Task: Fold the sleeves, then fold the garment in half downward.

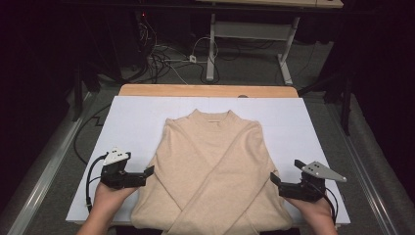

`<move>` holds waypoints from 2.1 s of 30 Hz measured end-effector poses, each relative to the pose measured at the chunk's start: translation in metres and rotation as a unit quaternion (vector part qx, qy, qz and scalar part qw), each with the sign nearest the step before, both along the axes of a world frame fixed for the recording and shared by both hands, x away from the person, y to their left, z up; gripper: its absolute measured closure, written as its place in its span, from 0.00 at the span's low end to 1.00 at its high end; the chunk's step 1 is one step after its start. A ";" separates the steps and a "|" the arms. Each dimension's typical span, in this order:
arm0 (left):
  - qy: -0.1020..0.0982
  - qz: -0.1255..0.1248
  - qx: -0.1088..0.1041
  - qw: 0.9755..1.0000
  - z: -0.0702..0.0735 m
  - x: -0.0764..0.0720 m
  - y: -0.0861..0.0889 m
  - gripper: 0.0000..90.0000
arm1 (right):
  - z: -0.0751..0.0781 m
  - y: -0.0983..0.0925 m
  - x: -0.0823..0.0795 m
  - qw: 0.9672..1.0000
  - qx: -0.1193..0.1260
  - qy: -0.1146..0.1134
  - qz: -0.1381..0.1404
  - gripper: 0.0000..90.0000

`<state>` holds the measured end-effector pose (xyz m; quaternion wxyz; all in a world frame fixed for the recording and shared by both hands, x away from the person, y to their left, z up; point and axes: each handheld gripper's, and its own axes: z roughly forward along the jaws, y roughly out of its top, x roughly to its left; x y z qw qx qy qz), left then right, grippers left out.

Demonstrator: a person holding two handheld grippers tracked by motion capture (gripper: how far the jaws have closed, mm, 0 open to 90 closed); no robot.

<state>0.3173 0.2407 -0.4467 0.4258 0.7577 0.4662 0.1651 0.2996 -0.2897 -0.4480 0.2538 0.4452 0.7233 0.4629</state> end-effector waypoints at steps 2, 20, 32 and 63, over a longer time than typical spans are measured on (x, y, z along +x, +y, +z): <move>0.002 0.000 0.001 1.000 0.002 0.004 0.000 0.00 | 0.001 0.001 0.004 1.000 0.003 0.002 -0.001 0.01; -0.005 0.007 0.005 1.000 0.008 0.044 -0.005 0.00 | 0.004 0.018 0.055 1.000 -0.023 0.013 -0.006 0.01; 0.003 0.008 0.020 1.000 0.013 0.071 -0.017 0.00 | 0.006 0.022 0.084 1.000 -0.021 0.015 -0.009 0.01; 0.092 0.034 0.051 0.994 -0.033 0.164 -0.056 0.13 | -0.023 0.026 0.170 0.994 -0.030 0.103 -0.034 0.15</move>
